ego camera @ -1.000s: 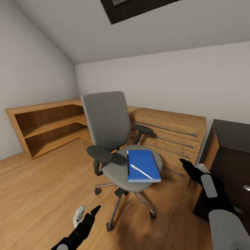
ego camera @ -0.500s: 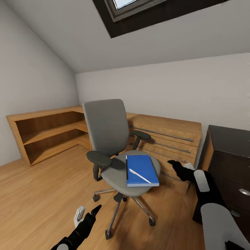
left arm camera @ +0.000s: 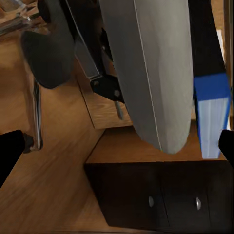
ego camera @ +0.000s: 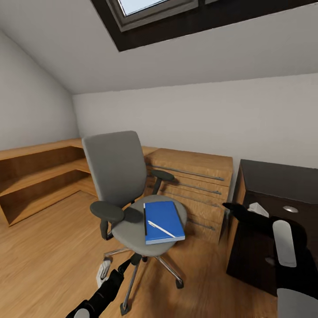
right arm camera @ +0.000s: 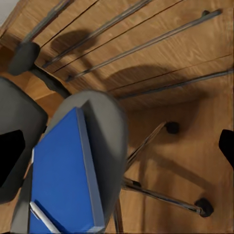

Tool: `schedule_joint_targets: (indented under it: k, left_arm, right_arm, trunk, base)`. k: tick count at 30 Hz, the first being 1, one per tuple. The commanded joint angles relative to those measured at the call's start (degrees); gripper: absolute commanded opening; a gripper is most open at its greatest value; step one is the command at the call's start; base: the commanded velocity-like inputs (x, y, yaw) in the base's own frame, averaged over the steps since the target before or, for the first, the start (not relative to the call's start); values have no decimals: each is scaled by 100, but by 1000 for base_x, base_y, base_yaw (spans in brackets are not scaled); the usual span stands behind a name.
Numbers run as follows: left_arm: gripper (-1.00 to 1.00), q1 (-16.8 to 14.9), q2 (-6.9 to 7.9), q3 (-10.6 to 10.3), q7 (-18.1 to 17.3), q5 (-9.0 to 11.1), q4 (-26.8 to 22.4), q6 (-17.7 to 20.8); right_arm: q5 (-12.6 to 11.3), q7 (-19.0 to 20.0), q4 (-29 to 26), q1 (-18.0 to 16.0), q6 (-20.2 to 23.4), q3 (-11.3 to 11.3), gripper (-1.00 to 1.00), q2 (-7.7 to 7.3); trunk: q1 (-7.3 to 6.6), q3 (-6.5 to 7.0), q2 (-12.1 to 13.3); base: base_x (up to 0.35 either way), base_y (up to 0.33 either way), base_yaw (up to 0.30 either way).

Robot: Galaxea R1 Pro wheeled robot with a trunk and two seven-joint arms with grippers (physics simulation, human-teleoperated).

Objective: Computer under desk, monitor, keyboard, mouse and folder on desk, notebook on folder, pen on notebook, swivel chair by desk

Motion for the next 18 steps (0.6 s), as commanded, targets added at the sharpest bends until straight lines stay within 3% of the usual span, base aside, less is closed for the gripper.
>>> schedule_joint_targets:
  k: [1,4,7,13,15,18]
  left_arm:
    - [100,-3,-4,4,-4,59,-5,42]
    - [100,-4,-16,-31,-4,60,-13,42]
    - [100,-9,-21,-143,2,60,-17,43]
    - [100,-93,-32,-366,55,60,1,56]
    - [100,-106,-35,-381,90,60,6,57]
    - [100,-119,-60,-400,144,58,10,58]
  right_arm:
    - [-57,-53,-201,121,21,42,100,-9]
    - [-47,-40,-592,403,21,204,100,-70]
    - [-41,-31,-791,587,21,493,100,-231]
    - [-37,152,-972,761,21,1489,100,-907]
    - [-36,296,-982,768,21,1638,100,-1025]
    - [-36,620,-992,776,21,1798,100,-1332]
  trunk:
    - [-24,11,39]
    - [-90,58,159]
    - [-155,104,280]
    - [-287,202,520]
    - [-331,237,601]
    - [-397,290,721]
  base:
    - [0,0,-289]
    - [0,0,-289]
    - [0,0,-288]
    - [0,0,-288]
    - [0,0,-288]
    - [0,0,-288]
